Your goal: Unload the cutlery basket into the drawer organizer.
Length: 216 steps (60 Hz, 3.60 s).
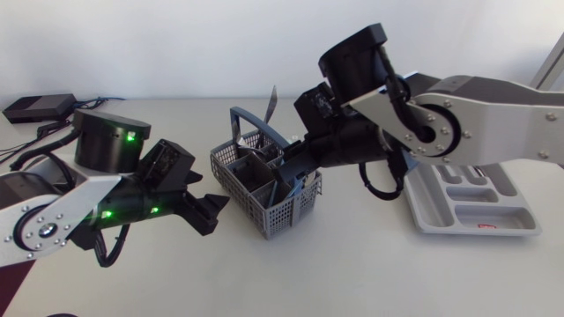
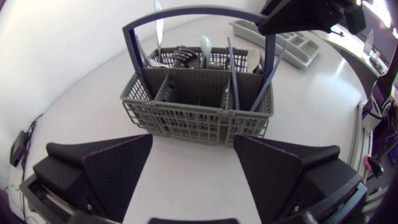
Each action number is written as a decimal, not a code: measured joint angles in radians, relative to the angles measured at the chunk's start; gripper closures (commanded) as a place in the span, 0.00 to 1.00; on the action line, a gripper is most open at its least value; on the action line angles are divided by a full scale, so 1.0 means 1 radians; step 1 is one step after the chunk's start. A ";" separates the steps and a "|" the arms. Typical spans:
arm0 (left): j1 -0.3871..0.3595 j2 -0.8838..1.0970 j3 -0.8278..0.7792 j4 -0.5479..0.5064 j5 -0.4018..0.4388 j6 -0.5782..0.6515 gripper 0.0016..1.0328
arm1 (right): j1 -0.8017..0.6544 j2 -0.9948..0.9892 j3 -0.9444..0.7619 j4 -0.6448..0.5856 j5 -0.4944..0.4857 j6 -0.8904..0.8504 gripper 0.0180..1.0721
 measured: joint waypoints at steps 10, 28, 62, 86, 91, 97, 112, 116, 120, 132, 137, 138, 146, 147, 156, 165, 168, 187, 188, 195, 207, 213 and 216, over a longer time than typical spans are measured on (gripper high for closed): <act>-0.072 0.029 0.054 -0.008 0.000 0.000 0.11 | -0.007 -0.097 -0.026 0.010 0.000 -0.002 0.14; -0.195 0.105 0.091 0.076 0.000 0.027 0.11 | -0.146 -0.286 -0.196 0.055 -0.116 -0.003 0.14; -0.336 0.144 0.085 0.332 -0.008 0.162 0.41 | -0.333 -0.415 -0.403 0.124 -0.256 -0.082 0.14; -0.356 0.271 0.085 0.407 -0.008 0.228 0.59 | -0.334 -0.414 -0.437 0.163 -0.259 -0.086 0.13; -0.355 0.305 0.090 0.414 -0.011 0.233 0.59 | -0.334 -0.413 -0.437 0.166 -0.259 -0.086 0.13; -0.351 0.335 0.097 0.415 -0.012 0.233 0.59 | -0.334 -0.407 -0.437 0.167 -0.259 -0.086 0.13; -0.344 0.343 0.112 0.448 -0.050 0.233 0.59 | -0.334 -0.393 -0.437 0.182 -0.259 -0.086 0.13; -0.344 0.343 0.112 0.458 -0.059 0.233 0.59 | -0.334 -0.385 -0.437 0.183 -0.259 -0.087 0.13; -0.344 0.343 0.112 0.463 -0.061 0.233 0.59 | -0.333 -0.377 -0.437 0.186 -0.259 -0.090 0.13; -0.345 0.294 0.112 0.464 -0.066 0.234 0.59 | -0.333 -0.373 -0.437 0.188 -0.259 -0.097 0.13; -0.350 0.262 0.112 0.467 -0.080 0.236 0.59 | -0.333 -0.373 -0.437 0.189 -0.259 -0.097 0.13; -0.351 0.258 0.112 0.467 -0.080 0.237 0.59 | -0.333 -0.373 -0.437 0.189 -0.259 -0.097 0.13; -0.351 0.252 0.108 0.466 -0.084 0.237 0.59 | -0.333 -0.373 -0.437 0.189 -0.259 -0.097 0.13; -0.351 0.252 0.106 0.466 -0.084 0.237 0.59 | -0.333 -0.373 -0.437 0.189 -0.259 -0.097 0.13; -0.351 0.253 0.085 0.465 -0.087 0.237 0.59 | -0.333 -0.373 -0.438 0.189 -0.259 -0.097 0.13; -0.351 0.264 0.083 0.461 -0.106 0.237 0.59 | -0.333 -0.373 -0.440 0.190 -0.259 -0.097 0.13; -0.351 0.275 0.083 0.461 -0.106 0.237 0.59 | -0.333 -0.373 -0.442 0.193 -0.259 -0.097 0.13; -0.360 0.320 0.083 0.458 -0.111 0.236 0.59 | -0.333 -0.373 -0.451 0.204 -0.259 -0.097 0.13; -0.362 0.320 0.083 0.458 -0.111 0.236 0.59 | -0.333 -0.373 -0.451 0.204 -0.259 -0.097 0.13; -0.368 0.320 0.083 0.459 -0.113 0.236 0.59 | -0.333 -0.373 -0.451 0.204 -0.259 -0.097 0.13; -0.370 0.324 0.089 0.459 -0.113 0.236 0.59 | -0.333 -0.373 -0.451 0.204 -0.259 -0.097 0.13; -0.370 0.338 0.103 0.459 -0.113 0.236 0.59 | -0.333 -0.373 -0.451 0.204 -0.259 -0.097 0.13; -0.370 0.346 0.111 0.459 -0.113 0.236 0.59 | -0.333 -0.373 -0.451 0.204 -0.259 -0.097 0.13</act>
